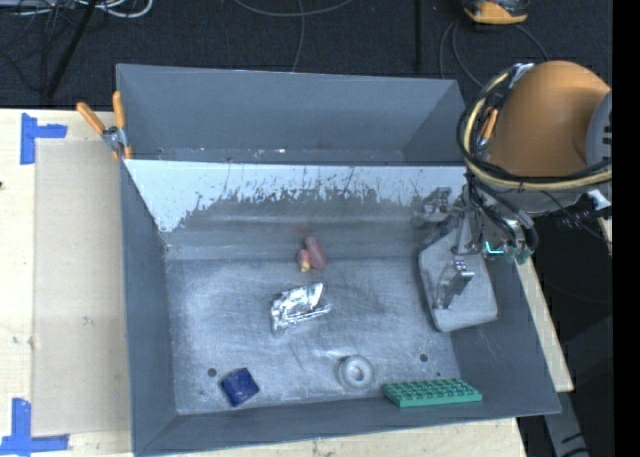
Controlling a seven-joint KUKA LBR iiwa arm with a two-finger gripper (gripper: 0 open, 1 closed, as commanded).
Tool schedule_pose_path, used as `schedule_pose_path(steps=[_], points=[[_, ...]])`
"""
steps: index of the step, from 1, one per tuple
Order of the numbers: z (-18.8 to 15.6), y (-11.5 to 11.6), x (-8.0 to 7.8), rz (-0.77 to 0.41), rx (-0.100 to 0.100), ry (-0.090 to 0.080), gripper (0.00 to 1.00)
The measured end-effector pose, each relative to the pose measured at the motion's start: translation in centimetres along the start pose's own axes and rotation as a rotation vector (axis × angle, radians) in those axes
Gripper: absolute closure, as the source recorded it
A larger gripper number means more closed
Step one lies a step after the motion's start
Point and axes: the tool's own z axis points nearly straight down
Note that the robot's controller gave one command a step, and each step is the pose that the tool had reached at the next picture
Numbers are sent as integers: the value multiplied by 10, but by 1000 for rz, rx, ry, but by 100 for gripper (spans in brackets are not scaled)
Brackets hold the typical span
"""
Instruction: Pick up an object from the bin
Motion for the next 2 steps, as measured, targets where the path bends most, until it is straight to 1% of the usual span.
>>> schedule_pose_path(steps=[1,2], points=[[59,21,116,-93,-1,4,0],[126,21,99,-119,7,-56,0]])
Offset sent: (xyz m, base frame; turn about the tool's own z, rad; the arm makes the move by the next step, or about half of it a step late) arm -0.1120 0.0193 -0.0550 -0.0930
